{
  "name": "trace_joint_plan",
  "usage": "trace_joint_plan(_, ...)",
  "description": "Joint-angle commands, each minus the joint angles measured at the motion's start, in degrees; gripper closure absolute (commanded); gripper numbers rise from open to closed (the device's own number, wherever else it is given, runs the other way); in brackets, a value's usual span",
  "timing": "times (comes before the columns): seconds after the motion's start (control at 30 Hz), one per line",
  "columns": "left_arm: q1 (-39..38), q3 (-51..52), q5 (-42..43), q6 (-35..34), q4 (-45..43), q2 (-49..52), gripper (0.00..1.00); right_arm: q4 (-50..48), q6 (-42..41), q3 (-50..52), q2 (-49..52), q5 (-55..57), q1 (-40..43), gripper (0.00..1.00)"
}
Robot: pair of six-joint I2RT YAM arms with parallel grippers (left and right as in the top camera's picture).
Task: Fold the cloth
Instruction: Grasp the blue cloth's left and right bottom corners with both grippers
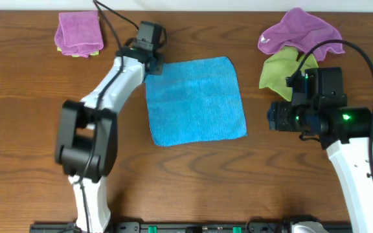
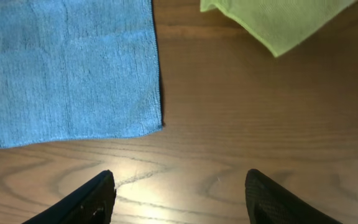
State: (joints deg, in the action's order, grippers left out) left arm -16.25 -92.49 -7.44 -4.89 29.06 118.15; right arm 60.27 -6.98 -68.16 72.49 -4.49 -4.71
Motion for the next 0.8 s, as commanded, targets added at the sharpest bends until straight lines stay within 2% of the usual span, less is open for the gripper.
trace_joint_plan(0.0,2.0,-1.3,8.8,-4.5,6.1,-5.8,0.83,-1.0,5.3,0.4,2.1,0.0,0.4,0.34)
trace_joint_plan(0.03,3.3,-1.3,14.3,-4.6,8.9,-7.3,0.88,-2.1,5.8,0.4,2.9,0.0,1.3,0.34)
trace_joint_plan(0.17,9.4,-1.1,28.7,-4.2,17.2,-12.7,0.92,-5.4,8.4,0.4,5.0,-4.2,7.3,0.35)
trace_joint_plan(0.33,13.3,4.5,30.4,-1.7,22.3,-22.7,0.94,-9.6,12.4,2.5,9.0,-22.7,18.1,0.33)
trace_joint_plan(0.43,13.3,15.0,30.4,-2.8,19.4,-31.5,0.93,-13.6,12.5,6.7,13.0,-30.0,18.6,0.34)
trace_joint_plan(0.57,13.7,32.4,33.6,-9.4,10.1,-41.1,0.79,-16.6,12.4,10.4,19.3,-33.8,14.7,0.35)
trace_joint_plan(0.6,13.9,38.0,36.3,-11.8,6.0,-43.3,0.71,-17.2,12.4,10.6,21.5,-34.9,13.5,0.34)
trace_joint_plan(0.63,13.9,44.3,40.6,-14.6,-0.3,-45.2,0.56,-17.7,12.4,10.6,23.6,-36.1,12.4,0.36)
trace_joint_plan(0.67,13.9,49.5,43.8,-17.8,-6.5,-46.1,0.48,-18.0,12.4,10.6,25.0,-36.5,11.3,0.37)
trace_joint_plan(0.73,13.9,56.8,46.3,-21.6,-15.7,-45.8,0.42,-18.2,12.5,10.6,26.2,-36.2,9.8,0.38)
trace_joint_plan(0.77,13.9,59.3,46.1,-22.9,-18.4,-45.4,0.42,-18.3,12.4,10.6,26.4,-36.0,9.5,0.38)
